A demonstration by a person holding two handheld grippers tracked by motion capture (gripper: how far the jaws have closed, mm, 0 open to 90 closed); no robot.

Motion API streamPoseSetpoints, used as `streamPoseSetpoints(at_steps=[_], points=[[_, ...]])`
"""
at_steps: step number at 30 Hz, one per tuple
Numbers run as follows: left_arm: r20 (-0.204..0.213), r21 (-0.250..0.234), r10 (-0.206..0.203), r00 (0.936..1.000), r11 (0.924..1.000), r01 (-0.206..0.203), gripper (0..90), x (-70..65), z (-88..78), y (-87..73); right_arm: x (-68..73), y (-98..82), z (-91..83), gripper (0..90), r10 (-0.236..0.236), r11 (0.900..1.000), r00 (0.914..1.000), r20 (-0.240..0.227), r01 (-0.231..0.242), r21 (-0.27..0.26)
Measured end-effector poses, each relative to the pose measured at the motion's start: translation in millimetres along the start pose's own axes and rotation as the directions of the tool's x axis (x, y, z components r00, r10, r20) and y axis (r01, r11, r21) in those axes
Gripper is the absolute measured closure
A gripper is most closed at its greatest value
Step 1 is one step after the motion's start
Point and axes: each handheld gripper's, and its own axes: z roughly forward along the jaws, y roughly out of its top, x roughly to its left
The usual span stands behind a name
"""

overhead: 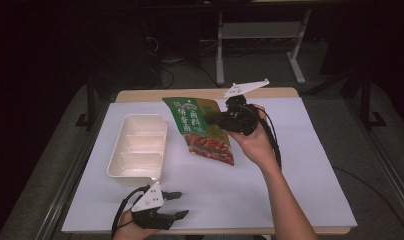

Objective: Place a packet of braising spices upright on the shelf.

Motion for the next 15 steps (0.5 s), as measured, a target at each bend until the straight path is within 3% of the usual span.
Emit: streamPoseSetpoints(at_steps=[7, 10, 15], points=[[-0.008, 0.002, 0.004, 1.0, 1.0, -0.004, 41.5, 0.9, -3.8, -4.1, 3.0, 7.9, 5.8, 89.3, -0.001, 1.0, 1.0, -0.007, 0.001, -0.022], [-0.01, -0.006, -0.013, 0.9999, 0.9999, 0.013, 41.0, 0.7, -5.4, -5.8, 4.3, 11.0, 8.3, 89.3, 0.0, 1.0, 1.0, -0.008, 0.0, -0.027], [-0.019, -0.001, 0.001, 0.9998, 1.0, -0.001, 40.0, 2.0, -8.6, -8.1, 7.0, 19.8, 14.8, 89.3, -0.015, 0.999, 0.9999, -0.006, 0.015, -0.039]])
